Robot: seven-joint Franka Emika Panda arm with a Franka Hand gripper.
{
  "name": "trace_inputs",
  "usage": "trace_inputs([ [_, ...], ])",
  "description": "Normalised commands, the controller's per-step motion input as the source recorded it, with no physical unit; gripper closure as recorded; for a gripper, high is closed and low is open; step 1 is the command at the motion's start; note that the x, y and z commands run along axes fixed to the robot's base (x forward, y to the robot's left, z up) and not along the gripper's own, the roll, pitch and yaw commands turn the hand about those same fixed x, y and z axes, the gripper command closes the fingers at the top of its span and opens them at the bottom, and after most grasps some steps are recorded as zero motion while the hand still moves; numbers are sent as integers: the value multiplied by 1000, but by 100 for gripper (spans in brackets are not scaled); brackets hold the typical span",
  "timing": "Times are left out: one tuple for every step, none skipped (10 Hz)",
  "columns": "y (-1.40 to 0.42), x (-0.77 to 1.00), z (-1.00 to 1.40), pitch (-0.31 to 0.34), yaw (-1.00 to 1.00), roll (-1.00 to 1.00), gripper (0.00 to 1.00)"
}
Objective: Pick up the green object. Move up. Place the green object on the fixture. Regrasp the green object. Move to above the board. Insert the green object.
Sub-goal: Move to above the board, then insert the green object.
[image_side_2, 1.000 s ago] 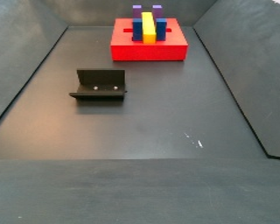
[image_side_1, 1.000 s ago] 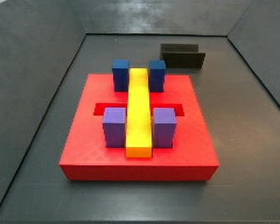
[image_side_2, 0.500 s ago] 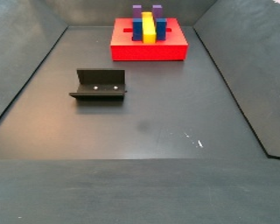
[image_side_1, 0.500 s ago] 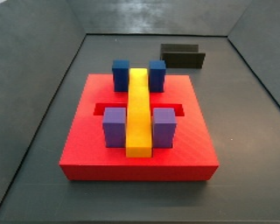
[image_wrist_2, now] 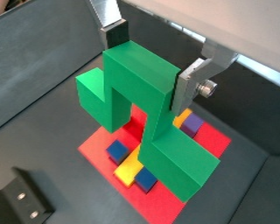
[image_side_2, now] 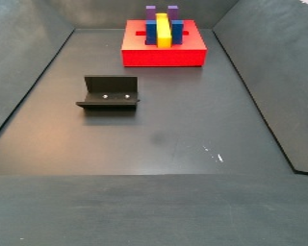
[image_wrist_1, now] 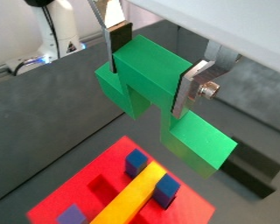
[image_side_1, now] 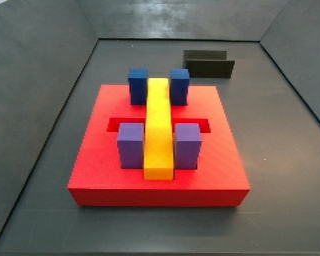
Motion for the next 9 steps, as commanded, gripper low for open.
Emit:
trace_inputs([
  [21,-62,-1,-61,-12,-366,100],
  [17,-41,0,-46,-8,-205,100],
  [0,0,-3,0,0,-7,100],
  [0,6,-60,-59,0,-326,100],
  [11,71,0,-109,-51,-500,100],
  [0,23,0,-139,-74,-500,100],
  [0,0,0,-146,-94,-500,100],
  [0,0,60,-159,-69,-500,100],
  [0,0,160,-136,0,-500,100],
])
